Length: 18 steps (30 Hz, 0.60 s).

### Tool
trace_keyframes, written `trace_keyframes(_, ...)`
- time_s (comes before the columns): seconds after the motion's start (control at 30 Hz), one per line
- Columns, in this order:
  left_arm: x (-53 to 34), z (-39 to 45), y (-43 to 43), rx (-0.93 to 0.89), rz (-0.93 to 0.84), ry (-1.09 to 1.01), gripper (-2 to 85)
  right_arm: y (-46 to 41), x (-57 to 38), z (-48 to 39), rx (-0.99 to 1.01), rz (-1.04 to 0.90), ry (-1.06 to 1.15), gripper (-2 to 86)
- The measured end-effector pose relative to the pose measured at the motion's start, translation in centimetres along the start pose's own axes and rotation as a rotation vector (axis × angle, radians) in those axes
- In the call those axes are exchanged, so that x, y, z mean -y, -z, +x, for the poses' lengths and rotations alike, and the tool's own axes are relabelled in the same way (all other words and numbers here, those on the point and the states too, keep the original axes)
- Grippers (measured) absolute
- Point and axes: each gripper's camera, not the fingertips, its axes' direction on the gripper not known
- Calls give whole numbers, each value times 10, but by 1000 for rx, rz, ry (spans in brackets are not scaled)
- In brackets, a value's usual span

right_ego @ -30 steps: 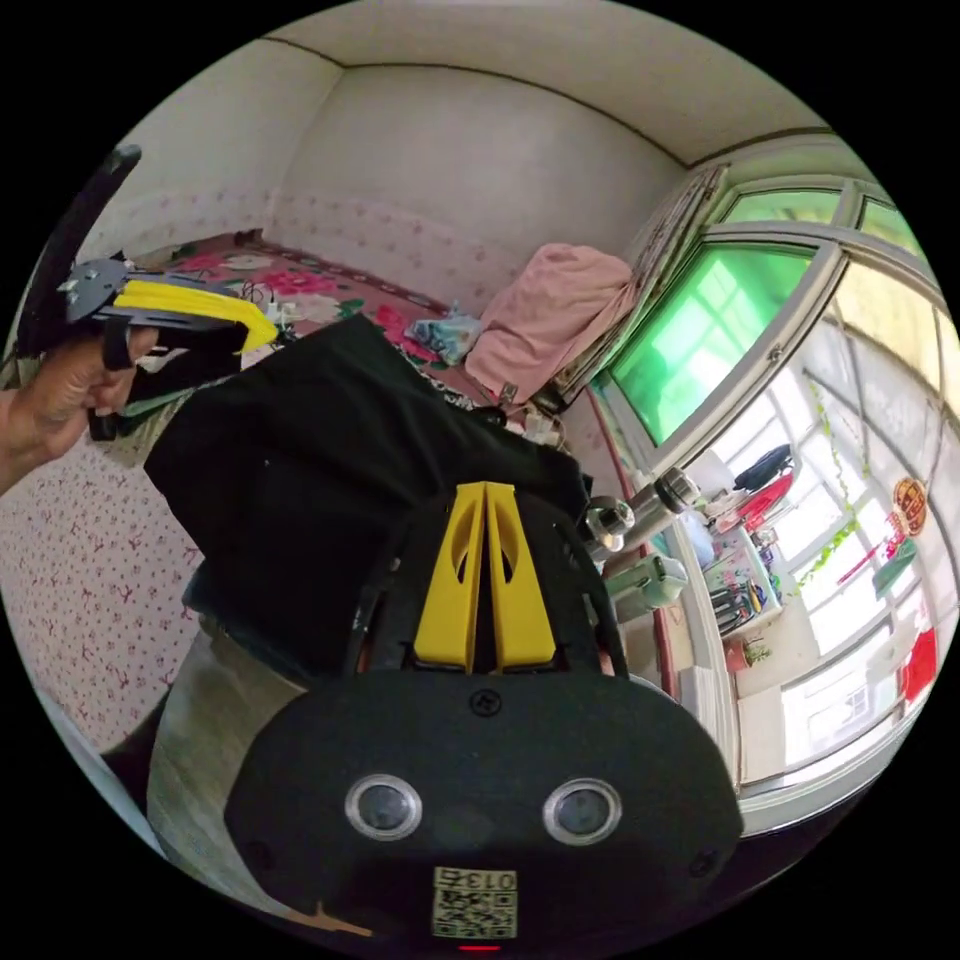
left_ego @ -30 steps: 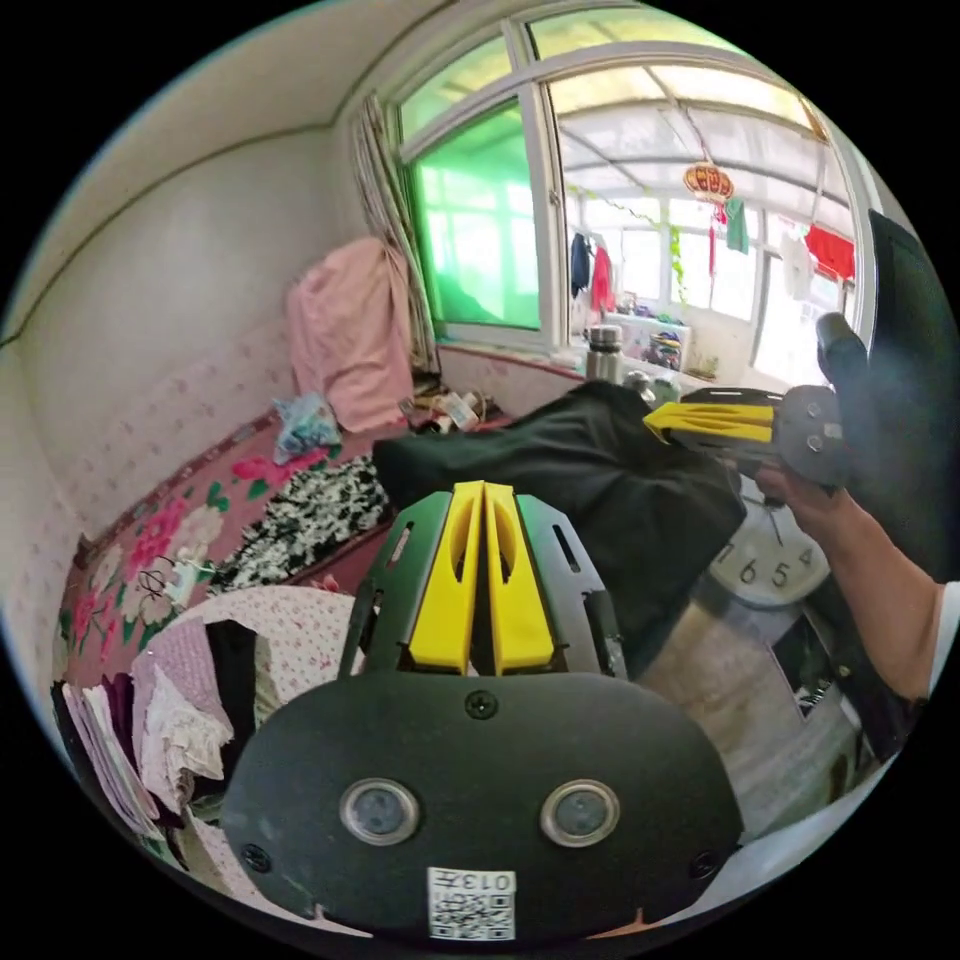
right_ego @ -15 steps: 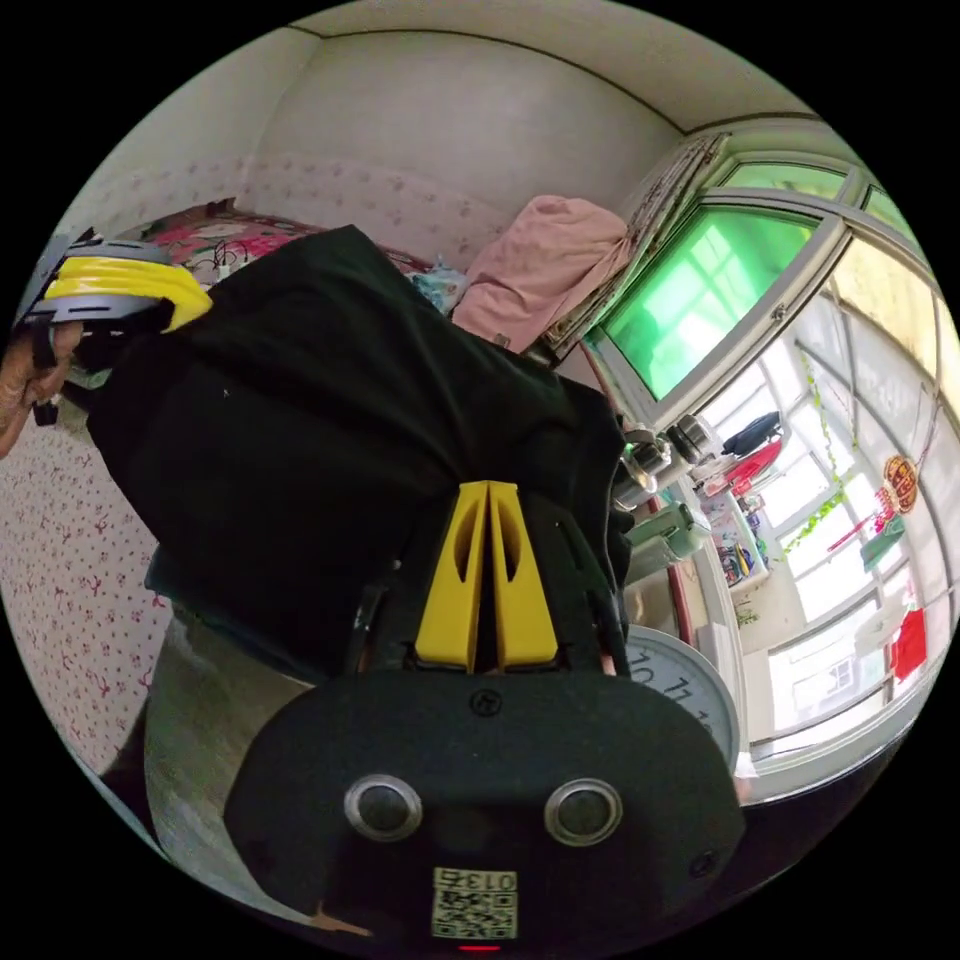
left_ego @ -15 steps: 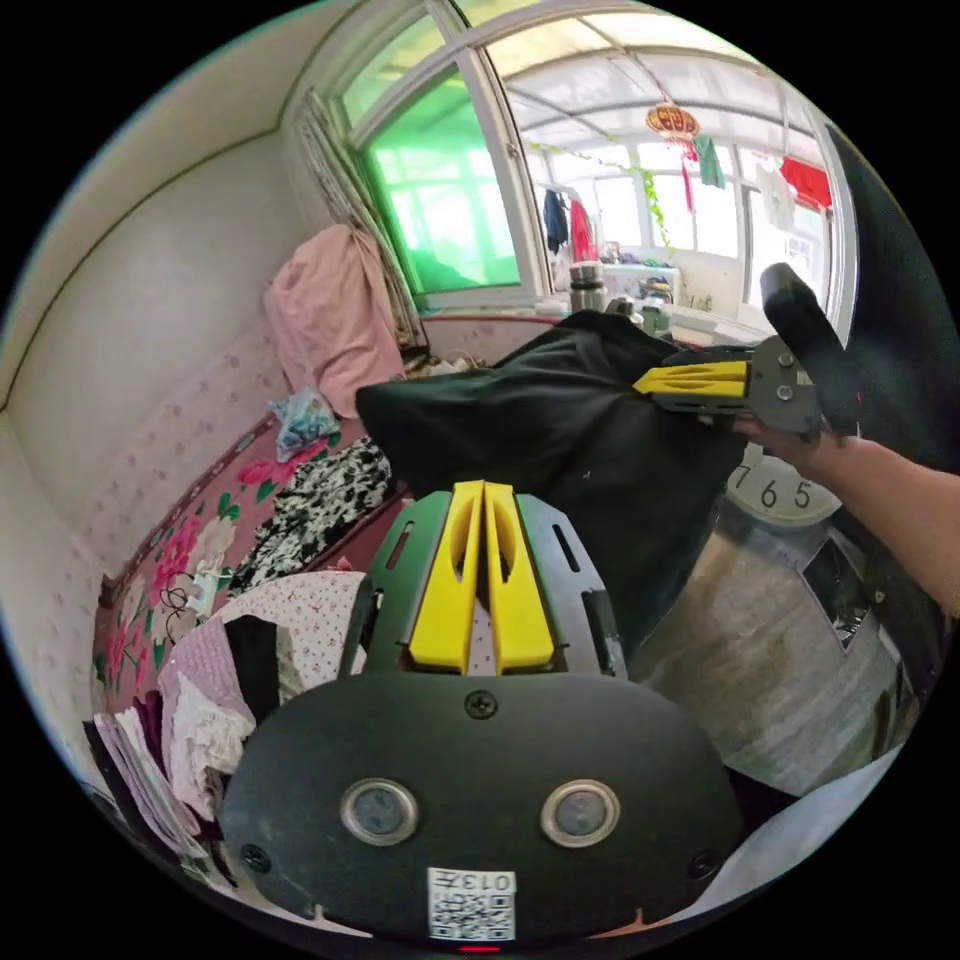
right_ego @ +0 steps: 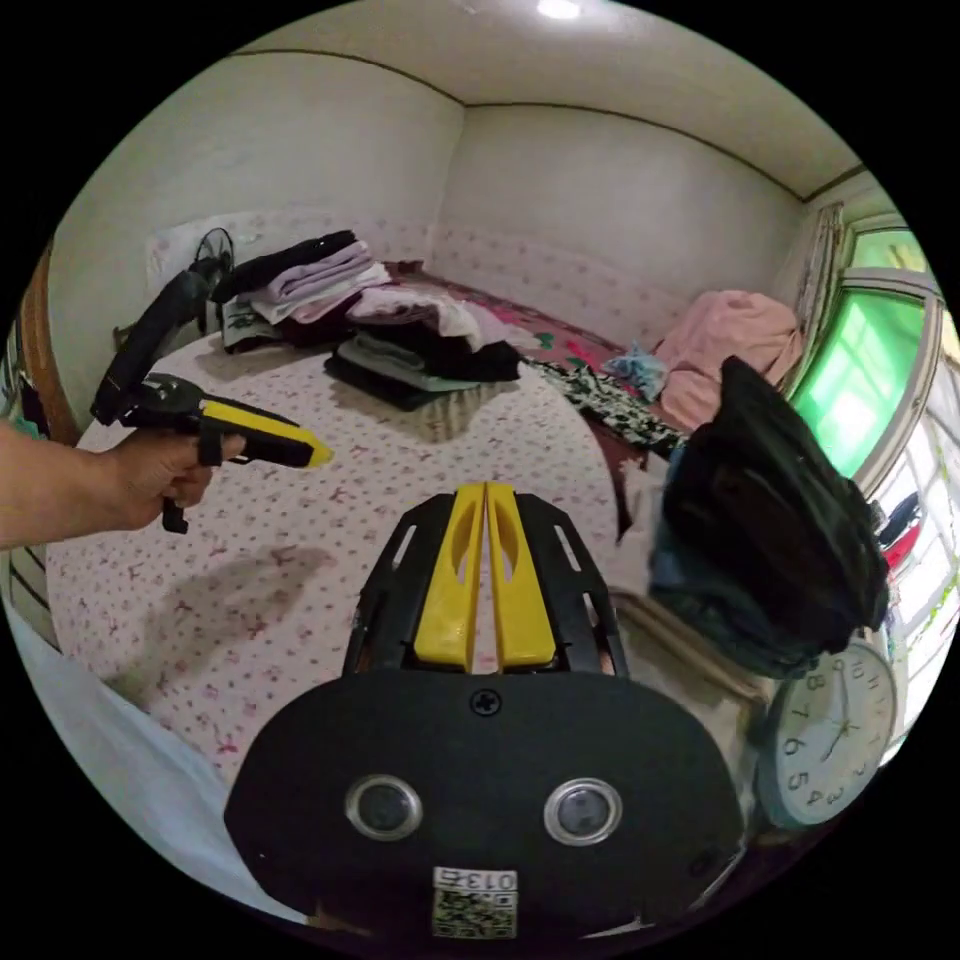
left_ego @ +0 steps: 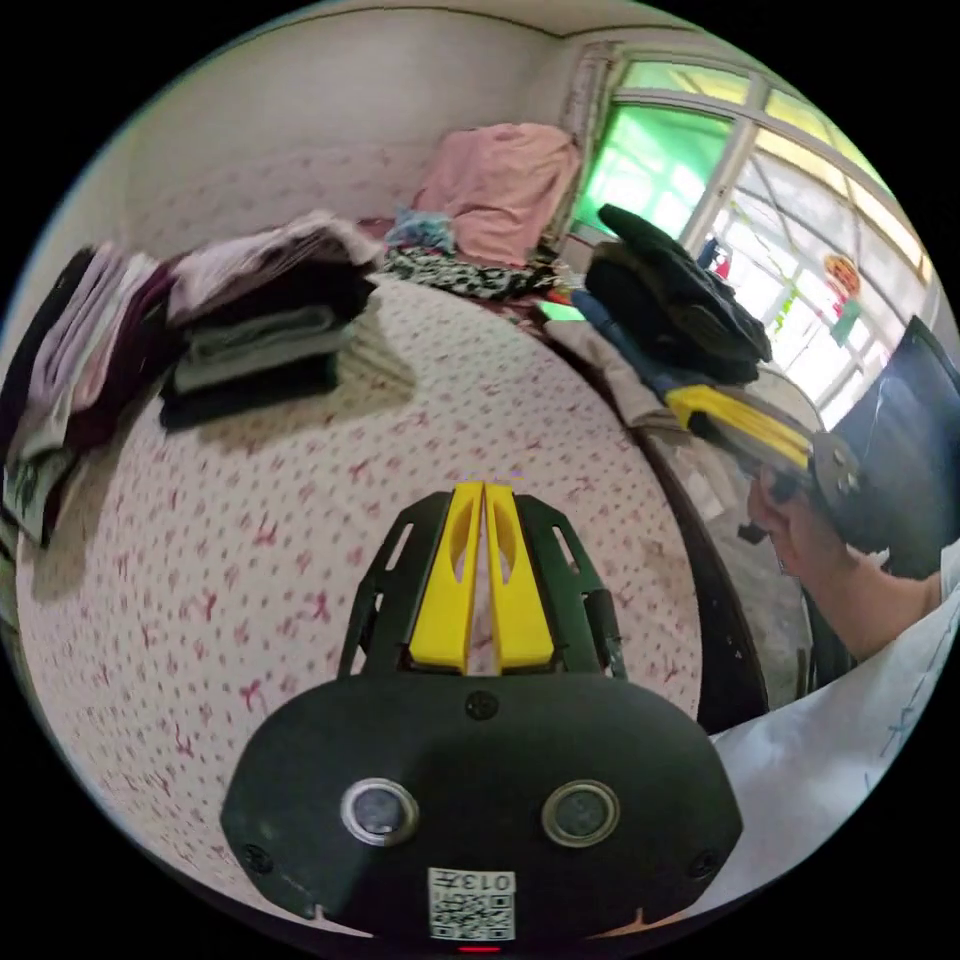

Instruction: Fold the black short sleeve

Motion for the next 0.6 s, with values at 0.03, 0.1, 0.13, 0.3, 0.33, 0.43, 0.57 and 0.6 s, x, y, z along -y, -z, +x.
trace_keyframes(0.03,-16,-28,12,-6,2,44,-2,-14,-2,-25,61,-52,8,-1)
trace_keyframes(0.1,-36,-68,32,-14,9,91,-2,-32,-3,-57,140,-107,2,0)
trace_keyframes(0.13,-46,-93,45,-10,16,106,-1,-44,-2,-75,190,-148,-23,1)
trace_keyframes(0.3,-57,-185,100,18,53,126,6,-88,11,-123,251,-193,-99,13)
trace_keyframes(0.33,-52,-205,115,29,70,114,10,-98,20,-128,236,-185,-115,20)
trace_keyframes(0.43,-24,-247,152,45,120,51,28,-117,50,-126,196,-120,-192,47)
trace_keyframes(0.57,22,-275,192,75,202,-45,74,-140,97,-112,82,-10,-288,76)
trace_keyframes(0.6,37,-279,202,87,225,-79,85,-144,103,-110,66,-1,-295,78)
